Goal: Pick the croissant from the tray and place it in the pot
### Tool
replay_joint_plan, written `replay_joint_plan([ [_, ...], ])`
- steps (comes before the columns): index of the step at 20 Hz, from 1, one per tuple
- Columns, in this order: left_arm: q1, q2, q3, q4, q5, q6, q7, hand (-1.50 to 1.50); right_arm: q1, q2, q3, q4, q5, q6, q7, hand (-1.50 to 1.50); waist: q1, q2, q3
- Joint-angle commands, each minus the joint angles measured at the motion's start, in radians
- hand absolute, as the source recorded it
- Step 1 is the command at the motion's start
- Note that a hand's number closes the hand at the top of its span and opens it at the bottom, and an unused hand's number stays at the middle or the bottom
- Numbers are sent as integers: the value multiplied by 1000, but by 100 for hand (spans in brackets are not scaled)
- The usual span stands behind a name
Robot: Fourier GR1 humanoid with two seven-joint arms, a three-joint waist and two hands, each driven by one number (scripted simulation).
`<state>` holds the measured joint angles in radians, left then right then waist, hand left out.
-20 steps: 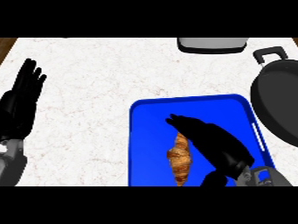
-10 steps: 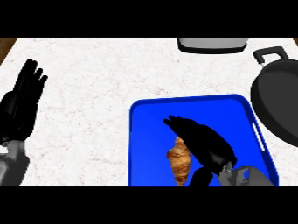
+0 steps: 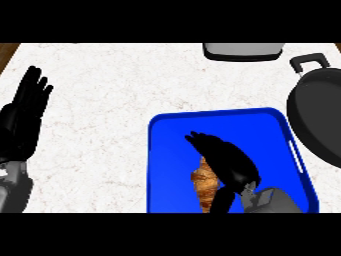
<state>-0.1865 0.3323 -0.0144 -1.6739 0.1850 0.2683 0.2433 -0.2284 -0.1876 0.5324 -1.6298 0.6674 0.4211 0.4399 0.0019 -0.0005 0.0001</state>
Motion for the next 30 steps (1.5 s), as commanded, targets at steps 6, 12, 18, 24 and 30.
replay_joint_plan([
  [6,-38,-34,73,66,-24,-65,-7,0,22,33,-50,44,74,33,-86,-150,-2,0,0],
  [12,-15,-84,16,7,-76,-24,5,0,11,16,24,198,191,-94,-279,150,0,0,0],
  [18,26,-71,76,19,-46,-95,-39,0,18,82,29,229,233,-92,-287,150,1,0,0],
  [24,22,-105,76,85,-92,-84,-107,0,228,13,76,-92,267,-44,-199,150,-15,-2,-1],
  [30,-27,-74,109,29,-59,-81,24,0,482,-61,188,-453,332,-22,-48,150,-20,-5,-1],
])
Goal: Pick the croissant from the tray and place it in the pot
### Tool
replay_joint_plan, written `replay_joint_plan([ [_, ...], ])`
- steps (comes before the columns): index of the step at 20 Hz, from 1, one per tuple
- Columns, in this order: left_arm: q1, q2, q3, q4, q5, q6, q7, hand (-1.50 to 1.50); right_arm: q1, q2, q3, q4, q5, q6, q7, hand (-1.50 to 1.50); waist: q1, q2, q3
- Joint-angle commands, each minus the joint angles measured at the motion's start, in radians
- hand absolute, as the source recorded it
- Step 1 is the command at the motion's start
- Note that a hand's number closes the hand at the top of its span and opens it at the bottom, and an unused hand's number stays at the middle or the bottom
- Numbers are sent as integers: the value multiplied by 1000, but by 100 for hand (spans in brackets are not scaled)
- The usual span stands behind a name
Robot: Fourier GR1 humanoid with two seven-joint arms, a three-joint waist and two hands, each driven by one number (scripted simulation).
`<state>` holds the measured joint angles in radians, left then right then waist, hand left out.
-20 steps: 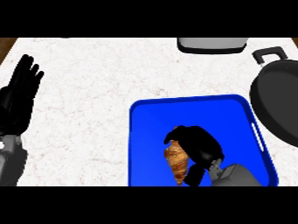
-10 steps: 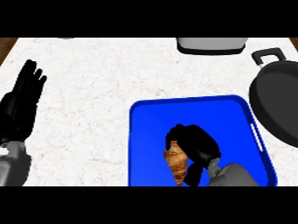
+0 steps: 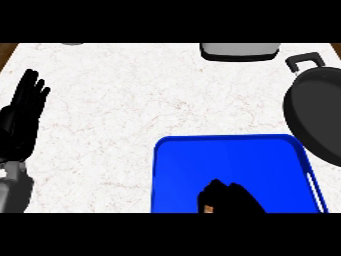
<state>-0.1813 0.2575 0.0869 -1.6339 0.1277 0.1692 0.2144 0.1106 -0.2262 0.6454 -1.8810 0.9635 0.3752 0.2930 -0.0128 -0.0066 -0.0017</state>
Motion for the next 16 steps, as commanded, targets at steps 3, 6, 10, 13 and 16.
replay_joint_plan([
  [3,-3,-17,-24,-12,-39,14,3,0,138,-54,-27,-315,-12,-4,70,150,-3,3,1],
  [6,31,-26,-14,1,-32,15,-22,0,171,14,-52,-426,17,-147,92,150,-21,-1,2],
  [10,-13,14,29,-1,2,-5,17,0,151,97,-104,-554,40,-217,161,150,-12,2,2],
  [13,5,19,30,-23,19,-24,33,0,155,48,-223,-647,54,-248,152,150,-8,0,2],
  [16,56,-6,12,-23,7,-33,-25,0,129,65,-324,-662,-25,-268,153,150,0,2,2],
])
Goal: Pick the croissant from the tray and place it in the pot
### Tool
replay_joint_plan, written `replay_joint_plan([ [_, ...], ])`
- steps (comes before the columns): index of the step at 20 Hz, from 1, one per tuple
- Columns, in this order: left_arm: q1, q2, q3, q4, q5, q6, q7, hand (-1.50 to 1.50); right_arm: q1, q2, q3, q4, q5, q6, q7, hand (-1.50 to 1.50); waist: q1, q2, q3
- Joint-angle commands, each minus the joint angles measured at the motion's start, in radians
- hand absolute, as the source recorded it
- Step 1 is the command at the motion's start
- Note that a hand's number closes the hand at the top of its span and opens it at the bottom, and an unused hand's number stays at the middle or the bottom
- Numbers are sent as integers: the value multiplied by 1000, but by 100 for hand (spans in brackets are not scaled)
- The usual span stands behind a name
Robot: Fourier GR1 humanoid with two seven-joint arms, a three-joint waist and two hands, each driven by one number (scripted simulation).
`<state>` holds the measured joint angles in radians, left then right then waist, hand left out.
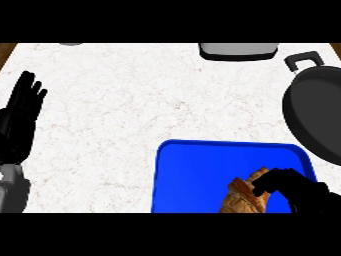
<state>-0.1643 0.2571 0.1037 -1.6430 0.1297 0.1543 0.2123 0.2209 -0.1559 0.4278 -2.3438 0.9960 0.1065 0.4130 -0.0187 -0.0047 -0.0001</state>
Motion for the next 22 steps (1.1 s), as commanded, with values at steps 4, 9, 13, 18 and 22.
replay_joint_plan([
  [4,-34,-24,-11,49,-28,18,-20,0,-54,-43,-287,-208,-149,69,43,150,1,4,0],
  [9,-30,20,21,-8,17,-19,53,0,-169,-5,-481,-80,-298,98,31,150,14,4,1],
  [13,-28,-27,-11,22,-30,13,-1,0,-269,-40,-651,19,-394,143,7,150,11,5,1],
  [18,-40,6,35,42,3,-26,-2,0,-351,-151,-878,301,-556,126,-138,150,17,6,1],
  [22,-31,-25,-5,-14,-24,-4,24,0,-369,-185,-884,481,-498,51,-311,150,24,6,1],
])
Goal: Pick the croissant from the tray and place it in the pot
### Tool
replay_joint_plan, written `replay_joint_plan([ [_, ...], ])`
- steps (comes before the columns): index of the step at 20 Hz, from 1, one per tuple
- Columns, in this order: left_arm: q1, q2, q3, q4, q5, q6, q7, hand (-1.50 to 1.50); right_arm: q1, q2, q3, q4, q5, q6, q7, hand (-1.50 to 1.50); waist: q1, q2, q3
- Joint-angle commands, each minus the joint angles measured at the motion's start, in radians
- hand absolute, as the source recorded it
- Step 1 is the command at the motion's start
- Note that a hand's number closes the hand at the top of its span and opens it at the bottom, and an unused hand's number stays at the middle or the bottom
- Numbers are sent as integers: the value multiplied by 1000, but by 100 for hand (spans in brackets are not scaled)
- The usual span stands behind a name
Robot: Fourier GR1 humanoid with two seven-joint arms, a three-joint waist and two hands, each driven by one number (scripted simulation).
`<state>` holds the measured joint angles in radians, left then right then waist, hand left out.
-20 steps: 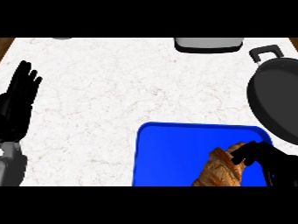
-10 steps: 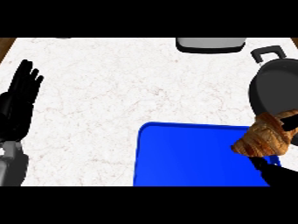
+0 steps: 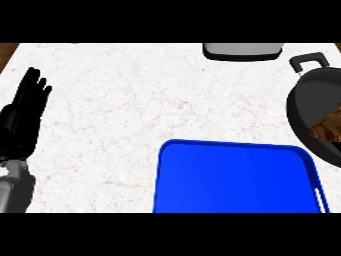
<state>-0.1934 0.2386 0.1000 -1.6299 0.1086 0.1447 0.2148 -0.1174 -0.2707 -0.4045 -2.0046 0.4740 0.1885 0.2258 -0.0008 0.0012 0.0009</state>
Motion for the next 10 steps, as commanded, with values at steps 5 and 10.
replay_joint_plan([
  [5,-6,-8,-10,10,-12,-7,-23,0,-94,-191,-8,321,346,-179,-154,150,28,8,0],
  [10,-2,-3,10,-11,13,-26,3,0,-208,-176,7,695,372,-350,-316,150,19,4,0],
])
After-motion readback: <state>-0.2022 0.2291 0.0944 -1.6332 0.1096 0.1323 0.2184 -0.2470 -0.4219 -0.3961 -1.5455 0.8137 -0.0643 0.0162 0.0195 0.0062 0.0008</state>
